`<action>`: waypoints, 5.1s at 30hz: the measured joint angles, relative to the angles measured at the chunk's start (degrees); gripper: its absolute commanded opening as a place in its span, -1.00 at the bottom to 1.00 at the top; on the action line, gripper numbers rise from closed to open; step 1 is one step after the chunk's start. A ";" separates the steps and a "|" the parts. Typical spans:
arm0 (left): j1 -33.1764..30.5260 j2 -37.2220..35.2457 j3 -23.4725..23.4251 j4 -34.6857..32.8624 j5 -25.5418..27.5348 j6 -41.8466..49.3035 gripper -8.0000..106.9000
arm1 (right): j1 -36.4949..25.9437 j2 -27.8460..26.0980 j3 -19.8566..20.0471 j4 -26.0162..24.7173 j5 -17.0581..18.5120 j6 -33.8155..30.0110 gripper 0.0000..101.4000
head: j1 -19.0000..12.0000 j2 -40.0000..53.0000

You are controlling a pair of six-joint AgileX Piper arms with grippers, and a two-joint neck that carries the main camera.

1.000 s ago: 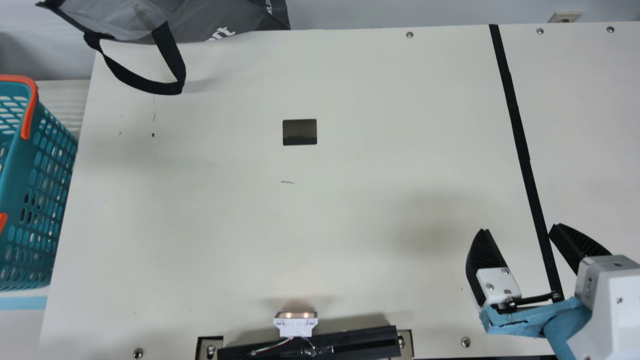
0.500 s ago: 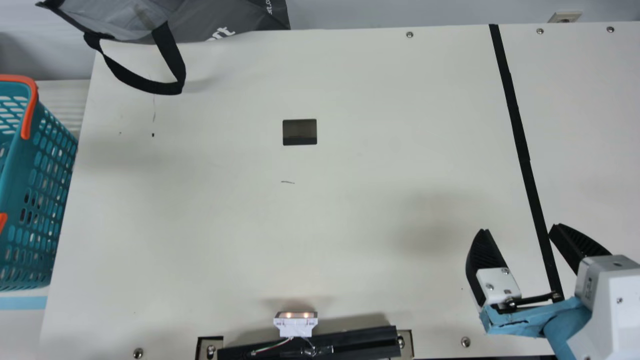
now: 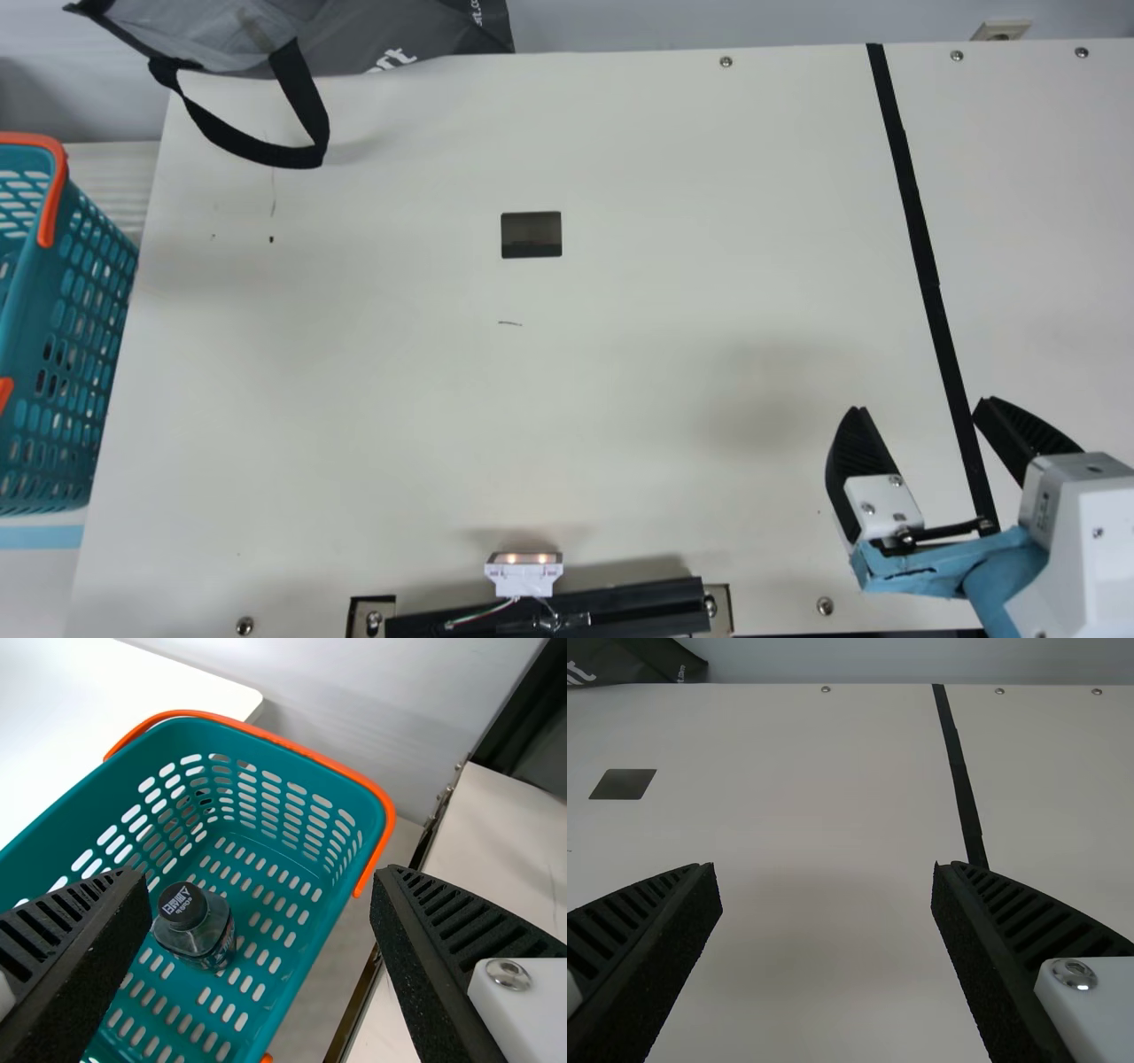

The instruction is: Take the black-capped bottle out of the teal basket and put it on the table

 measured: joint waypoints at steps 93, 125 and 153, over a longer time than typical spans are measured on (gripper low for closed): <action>9.79 33.03 -8.37 5.51 -6.57 -6.33 1.00 | 0.00 0.00 0.00 0.00 -0.09 0.00 0.79 | -0.29 0.00; 11.21 37.30 -9.22 -14.50 -8.40 13.53 0.06 | 0.00 0.00 0.00 0.00 -0.09 0.00 0.79 | -0.29 0.00; 12.80 34.17 -10.30 -22.16 -7.00 22.64 -0.86 | 0.00 0.00 0.00 -0.04 -0.08 0.00 0.79 | 0.00 0.00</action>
